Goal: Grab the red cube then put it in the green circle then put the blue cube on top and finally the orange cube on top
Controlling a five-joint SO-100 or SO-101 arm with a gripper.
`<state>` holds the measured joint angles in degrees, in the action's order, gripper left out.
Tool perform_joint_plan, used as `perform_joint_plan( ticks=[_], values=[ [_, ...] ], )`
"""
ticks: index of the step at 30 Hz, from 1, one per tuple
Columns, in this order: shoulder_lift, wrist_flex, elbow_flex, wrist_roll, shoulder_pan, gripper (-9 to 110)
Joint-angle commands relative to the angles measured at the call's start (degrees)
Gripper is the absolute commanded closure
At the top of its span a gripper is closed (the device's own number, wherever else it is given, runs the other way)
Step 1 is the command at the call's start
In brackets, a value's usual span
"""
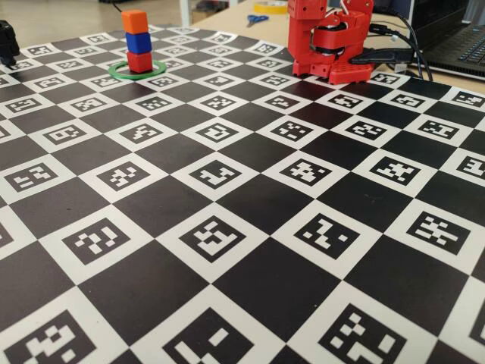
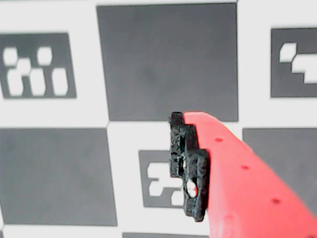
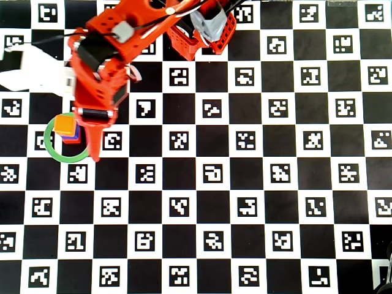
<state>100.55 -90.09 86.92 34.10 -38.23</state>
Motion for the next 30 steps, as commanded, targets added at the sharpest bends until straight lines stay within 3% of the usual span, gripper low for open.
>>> perform_joint_plan(
  ticks=[1, 13, 21, 30],
  values=[
    [8.53, 3.43, 4.13, -5.10, 4.57, 60],
    [20.83, 10.63, 23.12, -8.96, 20.57, 83],
    [33.75, 12.04, 35.24, 1.93, 25.75, 95],
    [47.55, 8.79, 45.53, 13.18, 30.15, 101]
  ],
)
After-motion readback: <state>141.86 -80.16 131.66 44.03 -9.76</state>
